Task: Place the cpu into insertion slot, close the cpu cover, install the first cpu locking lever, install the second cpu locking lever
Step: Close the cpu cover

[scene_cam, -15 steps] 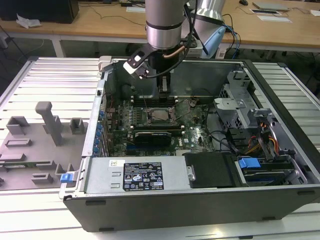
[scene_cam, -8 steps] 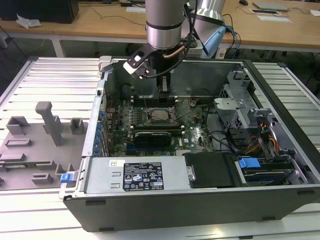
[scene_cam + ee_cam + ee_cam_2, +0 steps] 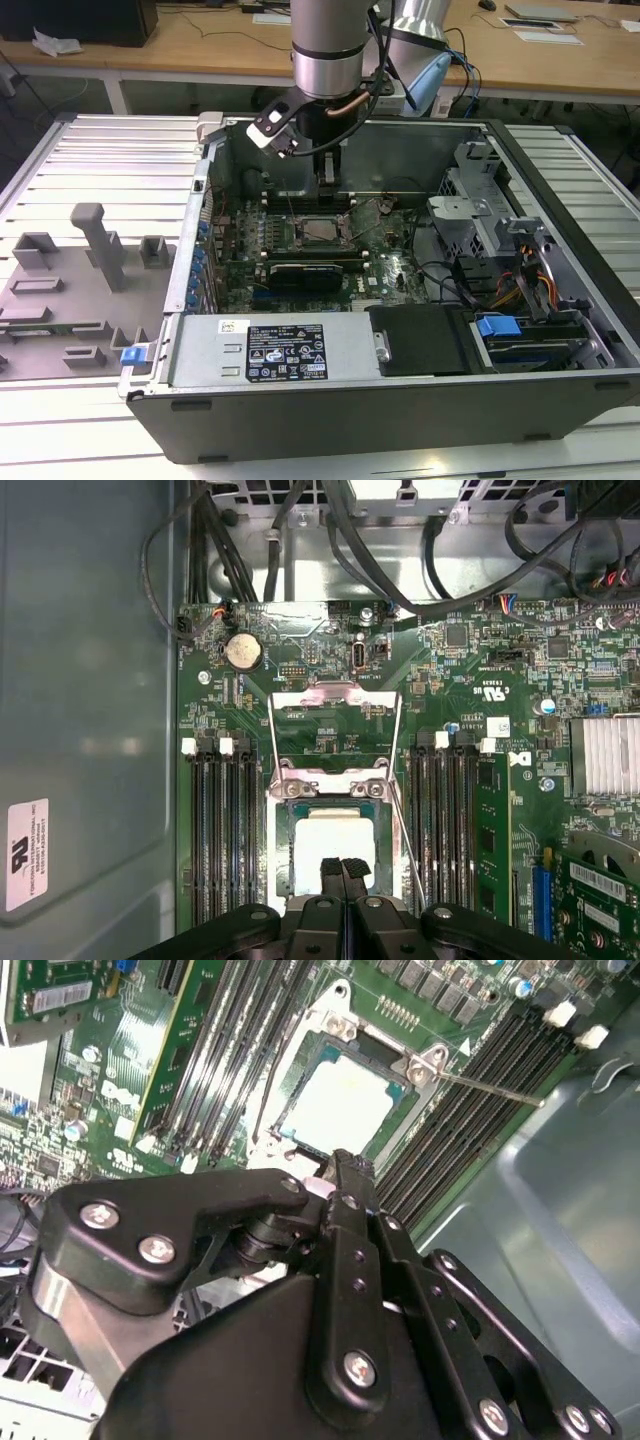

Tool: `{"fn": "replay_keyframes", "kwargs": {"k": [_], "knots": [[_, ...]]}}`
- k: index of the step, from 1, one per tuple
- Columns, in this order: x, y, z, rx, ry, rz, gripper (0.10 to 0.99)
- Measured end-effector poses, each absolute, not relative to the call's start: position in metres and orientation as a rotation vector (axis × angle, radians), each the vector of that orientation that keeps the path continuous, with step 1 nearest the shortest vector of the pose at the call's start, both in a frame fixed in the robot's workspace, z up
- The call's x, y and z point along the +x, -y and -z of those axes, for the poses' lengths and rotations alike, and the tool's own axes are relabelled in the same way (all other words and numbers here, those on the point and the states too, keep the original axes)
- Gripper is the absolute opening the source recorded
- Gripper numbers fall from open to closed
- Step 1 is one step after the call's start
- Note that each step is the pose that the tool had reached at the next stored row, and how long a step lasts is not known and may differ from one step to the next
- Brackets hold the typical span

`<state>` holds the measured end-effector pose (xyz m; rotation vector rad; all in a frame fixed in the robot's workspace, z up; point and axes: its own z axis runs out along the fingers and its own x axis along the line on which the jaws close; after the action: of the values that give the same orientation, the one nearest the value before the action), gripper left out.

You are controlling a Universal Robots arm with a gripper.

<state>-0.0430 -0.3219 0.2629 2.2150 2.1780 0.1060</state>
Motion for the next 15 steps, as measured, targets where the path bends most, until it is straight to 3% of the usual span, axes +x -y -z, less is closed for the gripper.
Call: {"fn": "replay_keyframes", "kwargs": {"k": [15], "knots": [[0.015, 0.322, -0.263, 2.220, -2.182, -0.097, 0.106]]}}
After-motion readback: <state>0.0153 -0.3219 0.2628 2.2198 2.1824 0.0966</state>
